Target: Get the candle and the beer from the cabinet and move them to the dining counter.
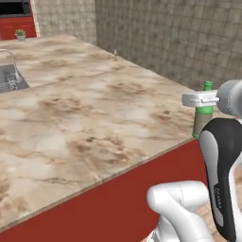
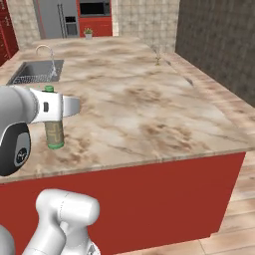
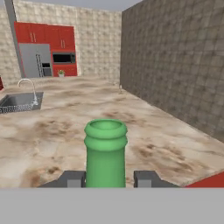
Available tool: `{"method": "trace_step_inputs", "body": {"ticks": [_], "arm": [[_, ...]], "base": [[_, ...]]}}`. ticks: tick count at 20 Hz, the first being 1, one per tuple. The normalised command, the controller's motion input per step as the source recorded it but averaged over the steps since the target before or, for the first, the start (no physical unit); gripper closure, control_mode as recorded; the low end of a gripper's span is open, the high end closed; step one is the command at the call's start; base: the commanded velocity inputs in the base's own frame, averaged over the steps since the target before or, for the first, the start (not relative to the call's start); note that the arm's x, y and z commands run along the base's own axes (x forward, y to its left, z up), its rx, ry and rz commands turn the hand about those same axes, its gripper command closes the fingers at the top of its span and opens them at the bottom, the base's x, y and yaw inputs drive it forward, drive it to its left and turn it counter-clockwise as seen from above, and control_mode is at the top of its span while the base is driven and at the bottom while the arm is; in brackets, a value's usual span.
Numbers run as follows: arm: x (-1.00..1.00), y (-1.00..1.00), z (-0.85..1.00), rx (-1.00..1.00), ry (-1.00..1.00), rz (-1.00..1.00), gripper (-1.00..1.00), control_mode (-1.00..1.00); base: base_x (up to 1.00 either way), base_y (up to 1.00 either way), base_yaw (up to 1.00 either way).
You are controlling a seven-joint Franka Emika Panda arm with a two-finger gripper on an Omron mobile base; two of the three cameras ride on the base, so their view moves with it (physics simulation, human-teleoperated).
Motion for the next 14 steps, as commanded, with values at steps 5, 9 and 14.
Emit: {"method": "trace_step_inputs", "body": {"ticks": [5, 9, 14], "arm": [[0.00, 0.00, 0.00, 0.00, 0.00, 0.00, 1.00, 1.00], [0.00, 0.00, 0.00, 0.00, 0.00, 0.00, 1.00, 1.00], [0.00, 0.00, 0.00, 0.00, 0.00, 0.00, 1.00, 1.00]], "base": [[0.06, -1.00, 0.27], [0.02, -1.00, 0.26], [0.00, -1.00, 0.26]]}}
